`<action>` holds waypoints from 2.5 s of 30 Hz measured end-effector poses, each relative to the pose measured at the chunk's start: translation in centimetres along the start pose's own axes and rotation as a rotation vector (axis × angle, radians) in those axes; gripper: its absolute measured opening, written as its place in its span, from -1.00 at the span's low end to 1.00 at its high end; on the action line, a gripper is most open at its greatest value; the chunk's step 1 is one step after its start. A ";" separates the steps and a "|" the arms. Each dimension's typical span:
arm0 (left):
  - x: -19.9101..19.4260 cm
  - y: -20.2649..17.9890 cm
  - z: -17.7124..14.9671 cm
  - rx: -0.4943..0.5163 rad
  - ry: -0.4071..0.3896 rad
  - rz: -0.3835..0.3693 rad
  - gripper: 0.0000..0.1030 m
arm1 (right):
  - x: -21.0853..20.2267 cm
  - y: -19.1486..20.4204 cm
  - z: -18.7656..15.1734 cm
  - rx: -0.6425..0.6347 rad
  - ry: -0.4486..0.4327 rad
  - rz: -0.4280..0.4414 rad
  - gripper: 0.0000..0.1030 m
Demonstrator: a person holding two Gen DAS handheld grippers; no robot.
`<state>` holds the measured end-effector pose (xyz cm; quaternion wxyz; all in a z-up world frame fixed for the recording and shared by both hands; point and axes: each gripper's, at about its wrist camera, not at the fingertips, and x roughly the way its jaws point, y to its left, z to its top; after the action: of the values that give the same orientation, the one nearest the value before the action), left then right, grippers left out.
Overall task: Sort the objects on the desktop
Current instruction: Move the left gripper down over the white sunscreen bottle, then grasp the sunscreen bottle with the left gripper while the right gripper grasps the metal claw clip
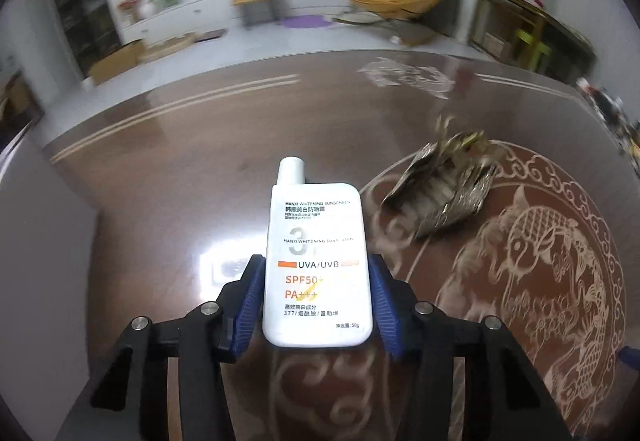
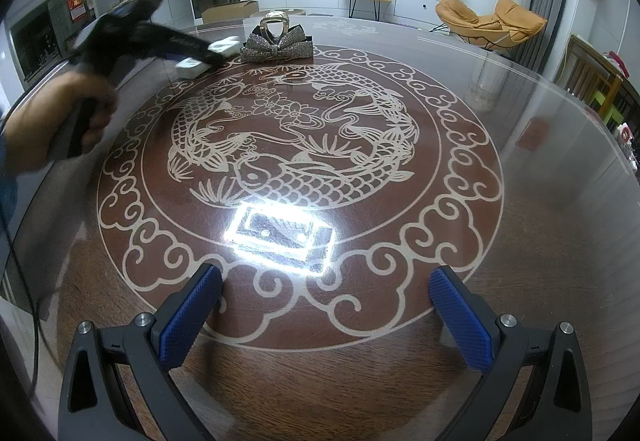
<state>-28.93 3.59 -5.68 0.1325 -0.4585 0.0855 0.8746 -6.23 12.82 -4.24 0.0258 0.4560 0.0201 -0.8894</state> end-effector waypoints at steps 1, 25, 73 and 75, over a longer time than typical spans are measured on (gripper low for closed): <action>-0.6 0.3 -1.1 -0.025 -0.003 0.007 -0.01 | 0.0 0.0 0.0 0.000 0.000 0.000 1.00; -9.0 1.0 -15.6 -0.162 0.020 0.077 1.00 | 2.6 1.1 3.3 -0.076 0.008 0.056 1.00; -8.3 0.9 -14.9 -0.172 0.014 0.087 1.00 | 2.9 0.9 4.6 -0.465 -0.112 0.106 0.98; -8.3 0.9 -14.9 -0.172 0.014 0.087 1.00 | 3.3 1.6 5.0 -0.487 -0.108 0.145 0.98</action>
<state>-13.09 -2.59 -7.19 0.0539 -0.4703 0.0310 0.8803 -12.12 10.83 -3.98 0.1994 0.3882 0.1997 -0.8773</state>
